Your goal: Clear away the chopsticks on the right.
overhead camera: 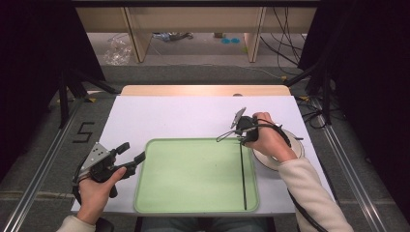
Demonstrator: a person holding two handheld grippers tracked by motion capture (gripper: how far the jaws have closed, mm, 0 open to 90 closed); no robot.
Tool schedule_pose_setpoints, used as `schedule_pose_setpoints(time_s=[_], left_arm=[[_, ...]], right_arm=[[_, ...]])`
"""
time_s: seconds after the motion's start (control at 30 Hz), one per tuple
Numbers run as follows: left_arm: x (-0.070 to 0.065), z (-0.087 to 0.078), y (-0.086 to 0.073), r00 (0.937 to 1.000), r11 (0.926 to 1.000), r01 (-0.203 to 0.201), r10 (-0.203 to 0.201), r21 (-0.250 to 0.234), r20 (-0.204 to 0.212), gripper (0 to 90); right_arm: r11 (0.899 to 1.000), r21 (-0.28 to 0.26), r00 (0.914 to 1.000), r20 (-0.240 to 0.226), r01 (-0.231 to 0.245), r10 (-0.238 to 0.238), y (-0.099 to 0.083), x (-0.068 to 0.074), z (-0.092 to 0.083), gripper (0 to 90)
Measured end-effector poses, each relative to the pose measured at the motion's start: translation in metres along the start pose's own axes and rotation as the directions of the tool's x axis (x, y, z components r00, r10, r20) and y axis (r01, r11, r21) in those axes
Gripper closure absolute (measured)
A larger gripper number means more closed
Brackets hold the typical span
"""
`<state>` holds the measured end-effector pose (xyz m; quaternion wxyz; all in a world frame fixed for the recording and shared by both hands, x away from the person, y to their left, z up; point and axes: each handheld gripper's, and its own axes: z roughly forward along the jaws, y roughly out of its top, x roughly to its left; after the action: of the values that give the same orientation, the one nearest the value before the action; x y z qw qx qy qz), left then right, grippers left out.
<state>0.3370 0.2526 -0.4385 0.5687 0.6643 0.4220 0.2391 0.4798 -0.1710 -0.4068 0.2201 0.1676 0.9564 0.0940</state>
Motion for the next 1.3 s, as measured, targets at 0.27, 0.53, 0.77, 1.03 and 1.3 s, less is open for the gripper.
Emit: schedule_pose_setpoints(time_s=[0.27,0.53,0.77,1.03,1.3], left_arm=[[0.000,0.001,0.000,1.0000,1.0000,0.001,-0.001,0.002,0.004,24.8],[0.000,0.000,-0.001,1.0000,1.0000,0.002,-0.002,0.004,0.002,24.8],[0.000,0.000,-0.001,1.0000,1.0000,0.003,-0.003,0.004,0.002,24.9],[0.001,0.000,-0.001,1.0000,1.0000,0.004,-0.004,0.005,0.002,24.9],[0.001,0.000,-0.001,0.9999,1.0000,0.009,-0.009,0.001,0.005,24.9]], right_arm=[[0.980,0.069,0.9821,-0.009,0.188,-0.188,0.003,-0.005,0.016,60.1],[0.971,0.089,0.9746,-0.040,0.223,-0.220,0.001,-0.007,0.030,63.1],[0.965,0.101,0.9700,-0.043,0.243,-0.239,0.003,-0.013,0.038,68.4],[0.956,0.134,0.9653,-0.034,0.261,-0.259,0.005,-0.012,0.043,75.4],[0.960,0.108,0.9651,0.005,0.260,-0.262,0.004,-0.012,0.040,87.8]])
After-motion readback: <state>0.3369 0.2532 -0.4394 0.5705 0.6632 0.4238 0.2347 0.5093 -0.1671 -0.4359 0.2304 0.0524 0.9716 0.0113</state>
